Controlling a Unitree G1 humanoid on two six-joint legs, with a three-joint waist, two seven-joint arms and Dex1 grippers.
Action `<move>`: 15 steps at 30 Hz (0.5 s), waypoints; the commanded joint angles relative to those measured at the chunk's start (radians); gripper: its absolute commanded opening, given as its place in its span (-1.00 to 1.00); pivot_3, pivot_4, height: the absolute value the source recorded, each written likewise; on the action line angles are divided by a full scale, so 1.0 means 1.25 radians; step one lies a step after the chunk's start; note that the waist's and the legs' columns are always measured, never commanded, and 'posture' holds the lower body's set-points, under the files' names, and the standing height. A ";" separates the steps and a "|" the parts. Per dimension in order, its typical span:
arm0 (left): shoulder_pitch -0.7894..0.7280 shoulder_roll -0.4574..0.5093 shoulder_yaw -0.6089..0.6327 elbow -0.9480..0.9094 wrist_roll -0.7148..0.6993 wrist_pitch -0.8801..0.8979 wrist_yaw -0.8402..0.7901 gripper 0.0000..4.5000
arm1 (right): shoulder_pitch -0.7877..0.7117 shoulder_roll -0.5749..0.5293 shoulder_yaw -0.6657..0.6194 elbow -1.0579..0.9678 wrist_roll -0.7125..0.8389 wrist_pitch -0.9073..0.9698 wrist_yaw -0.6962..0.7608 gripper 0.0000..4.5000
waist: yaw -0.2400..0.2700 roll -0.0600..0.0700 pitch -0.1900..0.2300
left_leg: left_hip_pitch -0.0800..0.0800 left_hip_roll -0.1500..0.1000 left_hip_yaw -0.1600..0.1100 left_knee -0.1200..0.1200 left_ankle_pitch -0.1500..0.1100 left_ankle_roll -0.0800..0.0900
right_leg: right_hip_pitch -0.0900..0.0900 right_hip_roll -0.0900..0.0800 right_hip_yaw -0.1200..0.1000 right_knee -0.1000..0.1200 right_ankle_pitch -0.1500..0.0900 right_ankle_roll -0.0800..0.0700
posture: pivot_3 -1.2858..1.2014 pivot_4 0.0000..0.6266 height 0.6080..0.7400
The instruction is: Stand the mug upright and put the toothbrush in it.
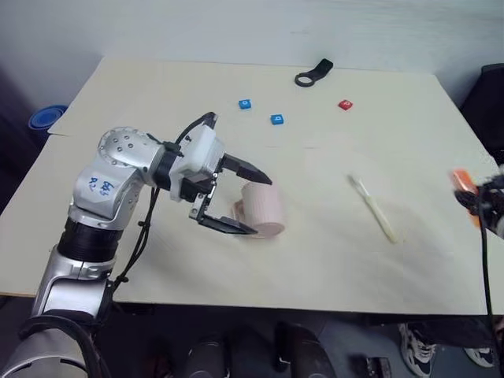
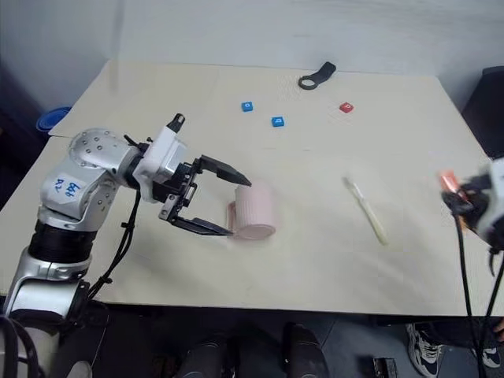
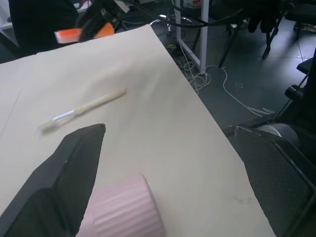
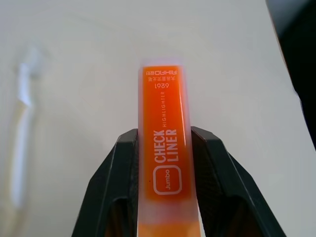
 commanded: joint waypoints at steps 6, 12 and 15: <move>-0.046 -0.029 0.008 0.029 0.010 -0.017 0.028 1.00 | -0.051 0.069 0.003 0.191 -0.013 -0.160 -0.061 0.10 | -0.029 0.002 0.000 | 0.005 0.001 0.000 -0.002 0.001 -0.002 | 0.001 0.001 0.003 0.001 0.000 -0.001 | 0.03 -0.52 1.00; -0.017 -0.010 0.018 -0.004 0.029 0.009 0.082 1.00 | -0.037 0.040 0.012 0.121 0.004 -0.126 -0.030 0.99 | -0.032 0.006 0.000 | 0.004 0.001 0.000 -0.002 0.001 -0.002 | 0.001 0.000 0.003 0.002 0.000 -0.001 | 0.03 -0.52 1.00; 0.017 0.015 0.062 -0.052 0.014 0.124 0.182 1.00 | 0.006 -0.008 0.008 -0.061 0.081 -0.038 0.056 0.99 | -0.031 0.009 0.000 | 0.004 0.004 -0.001 -0.002 0.001 -0.002 | 0.001 0.000 0.003 0.002 0.000 0.000 | 0.03 -0.52 1.00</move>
